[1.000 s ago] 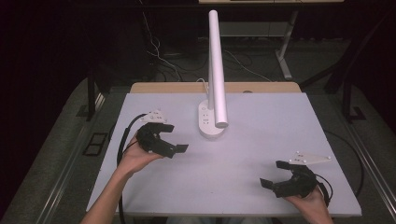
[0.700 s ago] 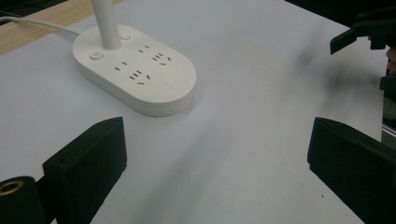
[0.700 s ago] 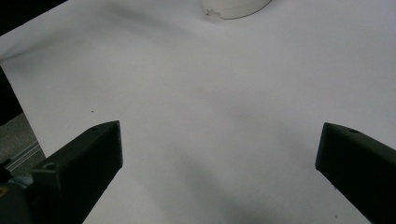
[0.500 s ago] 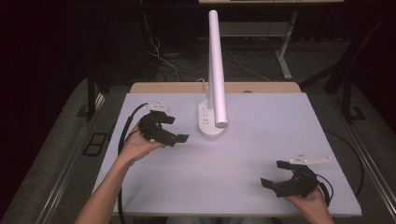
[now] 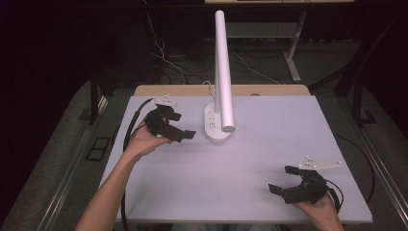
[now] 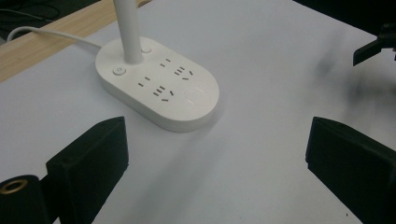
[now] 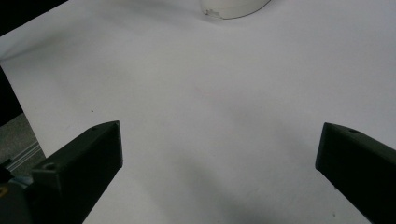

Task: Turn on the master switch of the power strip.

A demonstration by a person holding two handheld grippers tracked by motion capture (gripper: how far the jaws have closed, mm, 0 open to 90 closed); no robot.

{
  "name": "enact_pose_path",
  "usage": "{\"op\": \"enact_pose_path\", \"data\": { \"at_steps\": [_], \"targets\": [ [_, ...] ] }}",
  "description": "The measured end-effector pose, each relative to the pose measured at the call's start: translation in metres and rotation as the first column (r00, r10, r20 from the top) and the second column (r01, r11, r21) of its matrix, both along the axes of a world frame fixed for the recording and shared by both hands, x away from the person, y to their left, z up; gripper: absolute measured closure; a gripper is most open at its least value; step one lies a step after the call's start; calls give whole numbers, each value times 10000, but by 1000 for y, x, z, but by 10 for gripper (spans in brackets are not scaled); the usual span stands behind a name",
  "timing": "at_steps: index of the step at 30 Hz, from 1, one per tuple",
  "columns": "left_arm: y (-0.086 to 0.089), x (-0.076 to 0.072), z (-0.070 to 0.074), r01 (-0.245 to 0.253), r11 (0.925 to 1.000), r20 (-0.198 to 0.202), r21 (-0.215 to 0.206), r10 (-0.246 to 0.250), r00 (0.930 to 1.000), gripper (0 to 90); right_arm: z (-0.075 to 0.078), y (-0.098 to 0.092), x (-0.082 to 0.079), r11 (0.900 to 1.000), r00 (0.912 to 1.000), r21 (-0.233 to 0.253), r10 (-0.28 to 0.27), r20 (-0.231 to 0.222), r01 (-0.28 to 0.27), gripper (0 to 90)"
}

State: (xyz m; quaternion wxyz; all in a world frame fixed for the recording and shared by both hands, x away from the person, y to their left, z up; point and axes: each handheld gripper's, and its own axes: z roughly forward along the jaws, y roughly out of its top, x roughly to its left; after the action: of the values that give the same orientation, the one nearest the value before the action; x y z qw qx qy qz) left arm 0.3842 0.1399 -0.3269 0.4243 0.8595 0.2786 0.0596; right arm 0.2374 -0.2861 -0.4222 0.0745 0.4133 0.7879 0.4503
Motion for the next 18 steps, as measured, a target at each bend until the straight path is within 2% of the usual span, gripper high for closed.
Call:
{"op": "enact_pose_path", "data": {
  "at_steps": [18],
  "targets": [
    [-10,29,3,-106,9990,-96,427,110,9999,49,-1,0,0,10000,10000,18,20,15,-20,1]
  ]
}}
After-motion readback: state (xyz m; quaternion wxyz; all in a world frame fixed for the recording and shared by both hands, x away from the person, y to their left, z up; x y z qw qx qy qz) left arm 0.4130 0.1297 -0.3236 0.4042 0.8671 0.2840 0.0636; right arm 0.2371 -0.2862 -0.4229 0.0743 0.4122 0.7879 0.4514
